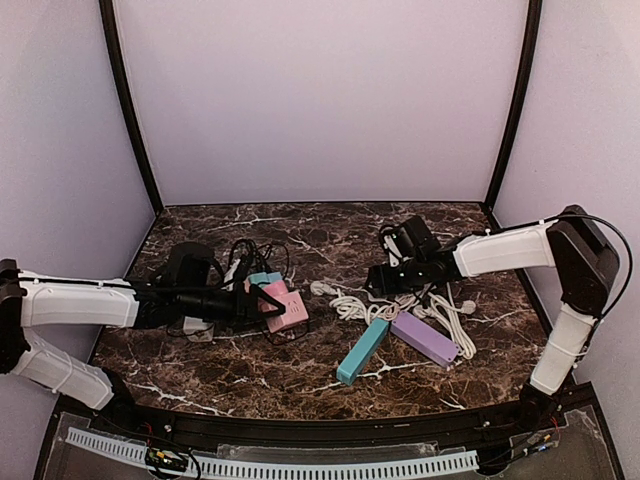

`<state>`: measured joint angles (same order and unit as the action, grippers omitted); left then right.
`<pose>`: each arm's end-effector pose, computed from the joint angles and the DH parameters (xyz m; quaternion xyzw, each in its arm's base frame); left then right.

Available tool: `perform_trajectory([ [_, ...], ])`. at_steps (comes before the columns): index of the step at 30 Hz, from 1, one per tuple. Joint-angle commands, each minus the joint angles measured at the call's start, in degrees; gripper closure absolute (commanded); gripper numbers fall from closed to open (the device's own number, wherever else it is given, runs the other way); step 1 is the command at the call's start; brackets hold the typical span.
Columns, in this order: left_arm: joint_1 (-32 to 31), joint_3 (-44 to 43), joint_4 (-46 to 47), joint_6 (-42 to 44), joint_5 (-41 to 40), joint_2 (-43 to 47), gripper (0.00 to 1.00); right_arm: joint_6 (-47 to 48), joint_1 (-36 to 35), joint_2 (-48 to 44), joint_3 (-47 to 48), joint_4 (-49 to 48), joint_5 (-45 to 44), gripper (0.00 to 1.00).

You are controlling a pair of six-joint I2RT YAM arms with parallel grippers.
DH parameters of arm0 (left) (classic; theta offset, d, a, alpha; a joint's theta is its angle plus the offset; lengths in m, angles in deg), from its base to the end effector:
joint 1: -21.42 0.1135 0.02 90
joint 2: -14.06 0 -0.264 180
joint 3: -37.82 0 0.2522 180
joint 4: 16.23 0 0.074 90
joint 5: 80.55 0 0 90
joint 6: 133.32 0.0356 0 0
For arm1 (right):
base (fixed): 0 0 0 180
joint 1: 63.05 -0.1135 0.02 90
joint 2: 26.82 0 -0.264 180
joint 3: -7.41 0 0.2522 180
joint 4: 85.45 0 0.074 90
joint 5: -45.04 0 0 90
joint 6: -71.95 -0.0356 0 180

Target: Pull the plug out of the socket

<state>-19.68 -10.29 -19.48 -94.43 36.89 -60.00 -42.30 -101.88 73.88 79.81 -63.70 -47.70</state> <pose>0.1900 -0.1875 0.2055 0.0465 0.8452 -0.4961 0.1934 0.2826 0.2253 0.1694 -0.1111 0.9330 0.1595 0.3028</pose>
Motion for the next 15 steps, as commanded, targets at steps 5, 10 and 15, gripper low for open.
perform_trajectory([
  [5, 0.24, 1.54, 7.27, -1.63, -1.13, 5.11, 0.83, 0.11, 0.49, -3.95, -1.52, 2.03, -2.45, 0.13],
  [10, 0.25, 1.88, 6.98, -3.85, -2.22, 6.36, 0.83, 2.0, 0.32, -9.84, -2.02, 3.19, -0.34, 0.12],
  [15, 0.23, 1.33, 8.21, -6.09, -2.26, 5.51, 0.82, 2.41, -1.57, -17.64, -2.5, 4.38, 5.66, 0.12],
])
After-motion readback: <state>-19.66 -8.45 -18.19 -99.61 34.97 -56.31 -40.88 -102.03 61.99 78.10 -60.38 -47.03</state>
